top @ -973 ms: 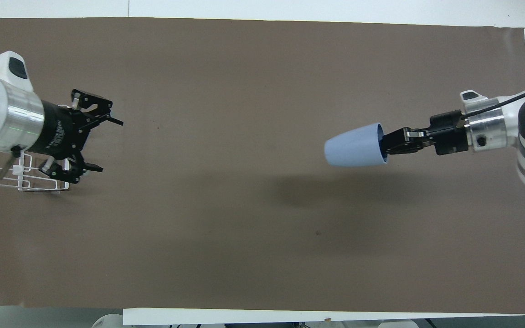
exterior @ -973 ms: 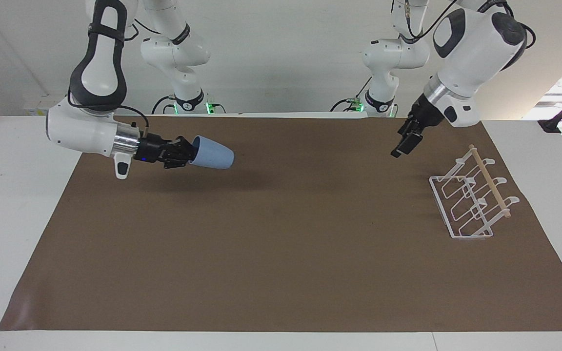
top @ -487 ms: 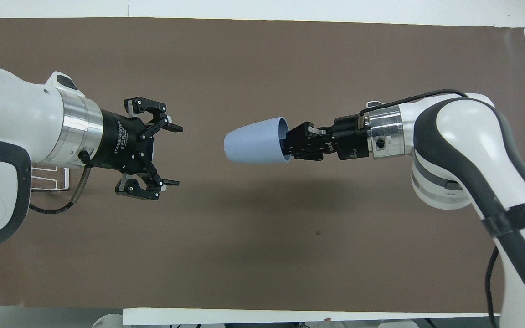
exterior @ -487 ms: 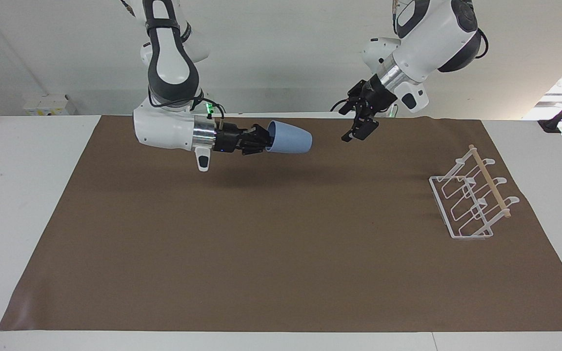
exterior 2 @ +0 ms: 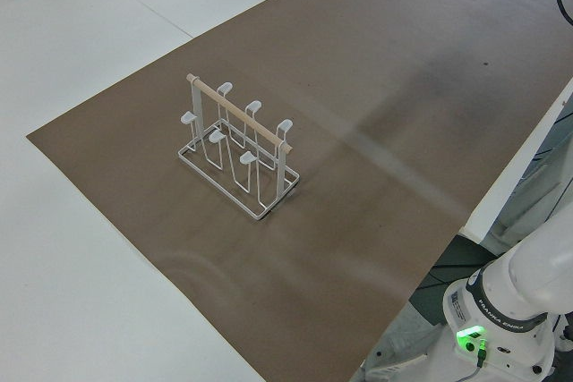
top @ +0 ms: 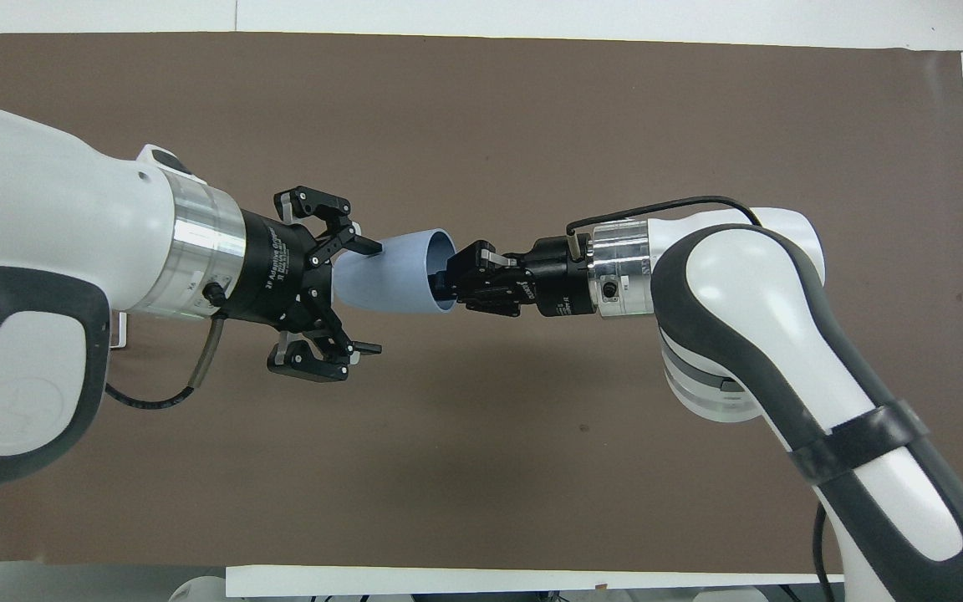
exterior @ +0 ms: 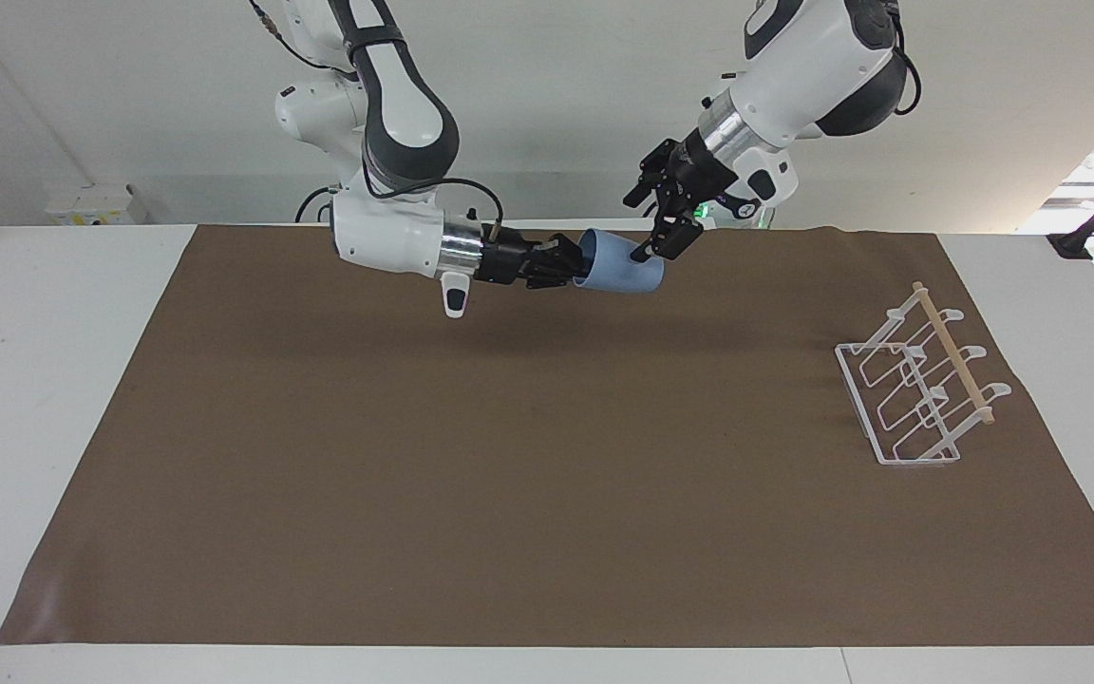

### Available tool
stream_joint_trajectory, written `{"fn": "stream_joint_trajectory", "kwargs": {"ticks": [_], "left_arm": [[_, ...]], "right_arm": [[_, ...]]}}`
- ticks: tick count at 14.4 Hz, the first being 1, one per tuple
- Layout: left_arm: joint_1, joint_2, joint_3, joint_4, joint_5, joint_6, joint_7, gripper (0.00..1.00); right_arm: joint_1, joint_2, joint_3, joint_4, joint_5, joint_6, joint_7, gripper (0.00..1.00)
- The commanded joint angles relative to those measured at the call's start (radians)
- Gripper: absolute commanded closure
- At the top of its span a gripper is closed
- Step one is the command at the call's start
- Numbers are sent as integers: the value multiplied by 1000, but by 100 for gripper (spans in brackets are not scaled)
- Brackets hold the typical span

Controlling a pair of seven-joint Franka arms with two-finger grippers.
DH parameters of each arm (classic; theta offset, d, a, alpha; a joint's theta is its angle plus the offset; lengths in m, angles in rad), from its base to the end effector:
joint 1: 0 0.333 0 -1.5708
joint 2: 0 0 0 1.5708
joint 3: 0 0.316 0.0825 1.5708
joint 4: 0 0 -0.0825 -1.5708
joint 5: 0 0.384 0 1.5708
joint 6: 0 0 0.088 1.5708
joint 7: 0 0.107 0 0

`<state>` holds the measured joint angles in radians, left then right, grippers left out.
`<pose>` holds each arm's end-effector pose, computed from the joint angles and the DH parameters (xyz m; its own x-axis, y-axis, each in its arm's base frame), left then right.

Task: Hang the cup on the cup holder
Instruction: 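Grasp the cup rim with the left gripper from the right gripper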

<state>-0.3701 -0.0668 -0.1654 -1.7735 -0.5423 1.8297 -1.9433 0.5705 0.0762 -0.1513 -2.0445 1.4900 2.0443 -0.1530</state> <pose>0.4547 -0.3215 0.5986 0.0196 0.8664 -0.4990 0.9915 -0.0810 -0.1018 0.5093 0.2887 0.4411 0.9543 -0.0564 -0.2934 -0.2962 -0.3067 -0.9045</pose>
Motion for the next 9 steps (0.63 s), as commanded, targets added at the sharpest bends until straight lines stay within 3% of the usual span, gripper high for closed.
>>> {"fn": "stream_joint_trajectory", "kwargs": {"ticks": [1,9], "left_arm": [[-15,39,6,-9,2,42,-14,1],[-15,84,6,-49,64,66,-8,1]], "right_arm": [[23,-18,-4,-13,27,10,12,100],[25,-18,-4,-11,53,17,9,100]]}}
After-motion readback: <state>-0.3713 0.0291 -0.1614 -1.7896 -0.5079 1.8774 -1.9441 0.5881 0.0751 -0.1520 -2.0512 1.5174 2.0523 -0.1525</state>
